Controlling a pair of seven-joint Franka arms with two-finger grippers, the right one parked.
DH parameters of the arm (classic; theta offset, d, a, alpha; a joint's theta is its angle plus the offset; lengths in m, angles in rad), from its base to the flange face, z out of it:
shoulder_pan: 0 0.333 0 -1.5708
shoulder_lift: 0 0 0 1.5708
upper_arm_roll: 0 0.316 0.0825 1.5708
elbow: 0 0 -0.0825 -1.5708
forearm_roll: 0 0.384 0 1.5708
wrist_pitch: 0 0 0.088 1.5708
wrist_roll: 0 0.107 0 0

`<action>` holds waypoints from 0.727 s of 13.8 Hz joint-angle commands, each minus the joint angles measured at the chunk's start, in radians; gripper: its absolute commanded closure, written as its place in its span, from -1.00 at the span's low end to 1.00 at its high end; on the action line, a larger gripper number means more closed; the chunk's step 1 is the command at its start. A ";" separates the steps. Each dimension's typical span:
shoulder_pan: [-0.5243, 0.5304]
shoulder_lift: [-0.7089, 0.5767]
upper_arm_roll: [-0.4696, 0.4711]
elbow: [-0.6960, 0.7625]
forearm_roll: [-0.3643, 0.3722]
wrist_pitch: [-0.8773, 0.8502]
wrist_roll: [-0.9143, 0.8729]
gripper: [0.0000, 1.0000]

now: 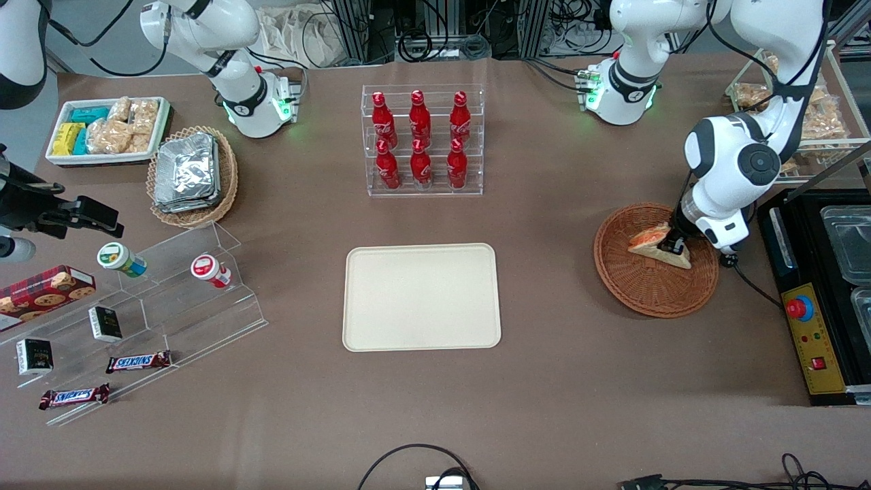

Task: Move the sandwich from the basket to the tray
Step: 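Lower the open left gripper around the sandwich and close it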

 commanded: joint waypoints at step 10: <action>-0.013 -0.153 -0.033 0.054 0.018 -0.191 0.171 0.47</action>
